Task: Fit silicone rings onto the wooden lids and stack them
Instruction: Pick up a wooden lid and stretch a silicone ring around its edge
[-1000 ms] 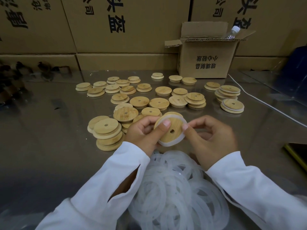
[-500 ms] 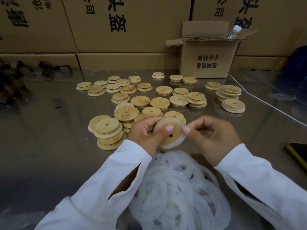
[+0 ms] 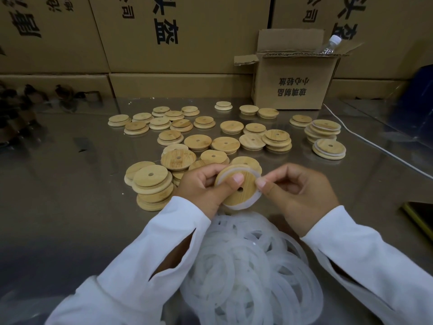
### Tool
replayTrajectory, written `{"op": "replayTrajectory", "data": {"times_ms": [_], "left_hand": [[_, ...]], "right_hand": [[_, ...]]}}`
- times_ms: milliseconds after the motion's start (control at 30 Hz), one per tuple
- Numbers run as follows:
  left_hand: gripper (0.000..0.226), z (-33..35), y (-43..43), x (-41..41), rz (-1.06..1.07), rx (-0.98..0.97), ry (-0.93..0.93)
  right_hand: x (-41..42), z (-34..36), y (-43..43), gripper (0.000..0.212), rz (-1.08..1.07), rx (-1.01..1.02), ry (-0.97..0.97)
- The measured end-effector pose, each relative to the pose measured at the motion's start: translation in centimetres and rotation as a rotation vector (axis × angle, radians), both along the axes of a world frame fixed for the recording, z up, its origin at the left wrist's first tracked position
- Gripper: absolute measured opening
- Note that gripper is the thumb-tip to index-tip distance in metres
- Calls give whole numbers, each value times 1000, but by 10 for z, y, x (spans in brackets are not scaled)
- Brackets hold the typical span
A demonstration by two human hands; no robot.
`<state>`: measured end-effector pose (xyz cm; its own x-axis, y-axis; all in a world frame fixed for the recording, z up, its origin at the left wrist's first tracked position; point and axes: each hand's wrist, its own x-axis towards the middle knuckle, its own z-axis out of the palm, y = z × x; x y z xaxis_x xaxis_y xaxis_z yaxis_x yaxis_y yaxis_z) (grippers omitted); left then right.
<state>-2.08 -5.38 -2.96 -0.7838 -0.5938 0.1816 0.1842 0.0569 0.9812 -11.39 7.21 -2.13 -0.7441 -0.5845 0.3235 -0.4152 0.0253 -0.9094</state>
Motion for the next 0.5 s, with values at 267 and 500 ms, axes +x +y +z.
{"op": "replayTrajectory", "data": {"times_ms": [267,500], "left_hand": [[7,-2,3,-3,112,-25,-19],[14,-3,2,-2,55,-125,-73]], "right_hand": [[6,-14,-6,8,-106,16,19],[3,-14,-5,16,-137,110,135]]}}
